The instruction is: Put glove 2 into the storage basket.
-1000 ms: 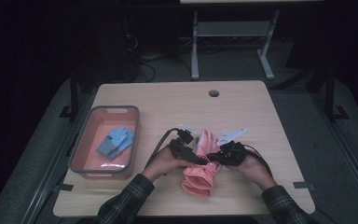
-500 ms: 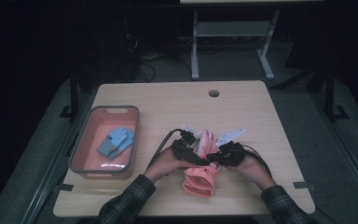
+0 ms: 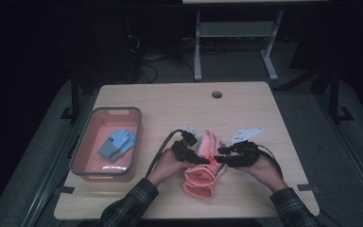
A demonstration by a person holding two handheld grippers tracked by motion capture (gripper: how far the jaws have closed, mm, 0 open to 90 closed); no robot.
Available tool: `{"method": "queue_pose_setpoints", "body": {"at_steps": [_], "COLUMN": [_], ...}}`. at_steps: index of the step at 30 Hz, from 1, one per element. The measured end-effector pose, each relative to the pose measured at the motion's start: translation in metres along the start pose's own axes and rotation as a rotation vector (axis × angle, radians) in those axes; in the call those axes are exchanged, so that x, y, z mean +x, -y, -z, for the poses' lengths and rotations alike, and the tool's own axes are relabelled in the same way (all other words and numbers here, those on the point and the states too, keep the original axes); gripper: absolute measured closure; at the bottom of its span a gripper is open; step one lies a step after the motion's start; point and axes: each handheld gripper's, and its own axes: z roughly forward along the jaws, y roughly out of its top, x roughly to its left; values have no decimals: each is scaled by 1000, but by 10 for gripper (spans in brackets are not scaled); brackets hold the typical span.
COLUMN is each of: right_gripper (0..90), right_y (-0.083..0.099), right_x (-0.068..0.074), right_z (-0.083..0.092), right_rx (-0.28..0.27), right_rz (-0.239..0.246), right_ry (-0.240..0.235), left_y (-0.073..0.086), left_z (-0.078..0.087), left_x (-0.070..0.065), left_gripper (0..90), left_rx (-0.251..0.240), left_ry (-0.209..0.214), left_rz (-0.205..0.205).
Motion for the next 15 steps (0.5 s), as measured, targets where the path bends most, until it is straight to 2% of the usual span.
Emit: {"method": "queue_pose_setpoints", "body": {"at_steps": [2, 4, 6, 7, 8, 9, 10, 11, 13, 15], "right_gripper": [493, 401, 348, 308, 308, 272, 269, 269, 254, 236], "right_y": [8, 17, 26, 35, 35, 42, 45, 45, 49, 52], "right_x": [-7, -15, -23, -30, -30, -37, -39, -39, -42, -45], "right_z": [11, 17, 19, 17, 17, 13, 11, 11, 5, 0], "right_rx": [-29, -36, -28, -3, -3, 21, 32, 32, 58, 80], "right_rz": [-37, -75, -109, -149, -149, -172, -183, -183, -194, -200], "right_ry": [46, 92, 127, 174, 174, 204, 214, 214, 258, 280], "left_y": [-1, -2, -3, -3, -4, -5, -6, -6, -8, -9], "left_z": [2, 6, 10, 12, 15, 17, 23, 23, 30, 37], "left_x": [0, -2, -3, -4, -5, -6, -8, -8, -9, -9], "left_gripper": [618, 619, 618, 619, 619, 619, 619, 619, 620, 619], "left_rx": [2, 0, -4, -9, -12, -13, -26, -26, -37, -45], "left_ry": [9, 9, 12, 18, 19, 17, 13, 13, 6, -3], "left_rz": [-2, -3, -4, -3, -11, -14, -24, -24, -32, -39]}}
